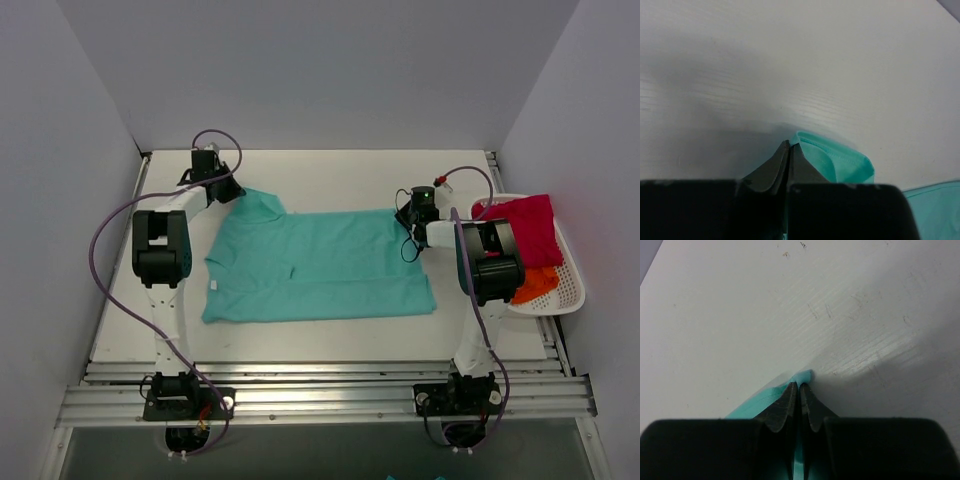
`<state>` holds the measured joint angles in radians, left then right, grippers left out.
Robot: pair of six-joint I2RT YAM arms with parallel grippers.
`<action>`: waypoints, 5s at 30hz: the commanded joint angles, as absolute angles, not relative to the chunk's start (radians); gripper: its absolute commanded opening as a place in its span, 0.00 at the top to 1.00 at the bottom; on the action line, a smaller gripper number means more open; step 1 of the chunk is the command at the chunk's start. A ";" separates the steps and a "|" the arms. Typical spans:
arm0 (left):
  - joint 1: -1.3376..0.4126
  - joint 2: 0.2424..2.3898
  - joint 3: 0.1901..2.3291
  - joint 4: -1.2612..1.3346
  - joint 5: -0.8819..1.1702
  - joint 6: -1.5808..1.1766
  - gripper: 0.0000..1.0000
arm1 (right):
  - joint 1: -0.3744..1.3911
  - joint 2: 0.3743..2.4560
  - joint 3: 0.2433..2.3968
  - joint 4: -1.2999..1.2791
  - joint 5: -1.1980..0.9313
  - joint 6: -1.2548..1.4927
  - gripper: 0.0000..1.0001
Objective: Fold and stack the t-shirts
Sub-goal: Grap the side of the flattened tshirt furthest away from the robot with both arms, then fold the other side of the tshirt into a rectangle, then rotate the tshirt 90 degrees
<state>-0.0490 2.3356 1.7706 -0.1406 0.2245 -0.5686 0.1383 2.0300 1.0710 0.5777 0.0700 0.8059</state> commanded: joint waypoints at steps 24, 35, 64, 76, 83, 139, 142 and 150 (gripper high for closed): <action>-0.041 1.902 1.424 -0.018 0.253 -0.526 0.98 | 0.144 1.775 0.983 0.488 0.074 0.775 1.00; -0.040 1.688 1.197 0.021 0.229 -0.522 0.98 | 0.158 1.615 0.838 0.465 0.103 0.779 1.00; -0.087 1.187 0.747 -0.058 0.109 -0.515 0.98 | 0.189 1.365 0.546 0.443 0.187 0.790 1.00; -0.189 1.046 0.600 -0.150 -0.035 -0.569 0.97 | 0.219 1.259 0.440 0.367 0.276 0.814 1.00; -0.241 0.835 0.514 -0.288 -0.138 -0.673 0.06 | 0.284 1.141 0.410 0.250 0.366 0.926 0.00; -0.230 1.684 0.865 -0.087 -0.311 -0.787 0.98 | 0.379 1.022 0.634 0.133 0.440 0.884 0.00; -0.207 1.744 0.981 -0.121 -0.308 -0.756 0.98 | 0.377 1.035 0.635 0.146 0.443 0.888 0.00; -0.121 2.202 1.609 -0.204 -0.168 -0.687 0.98 | 0.374 1.097 0.630 0.189 0.446 0.896 0.00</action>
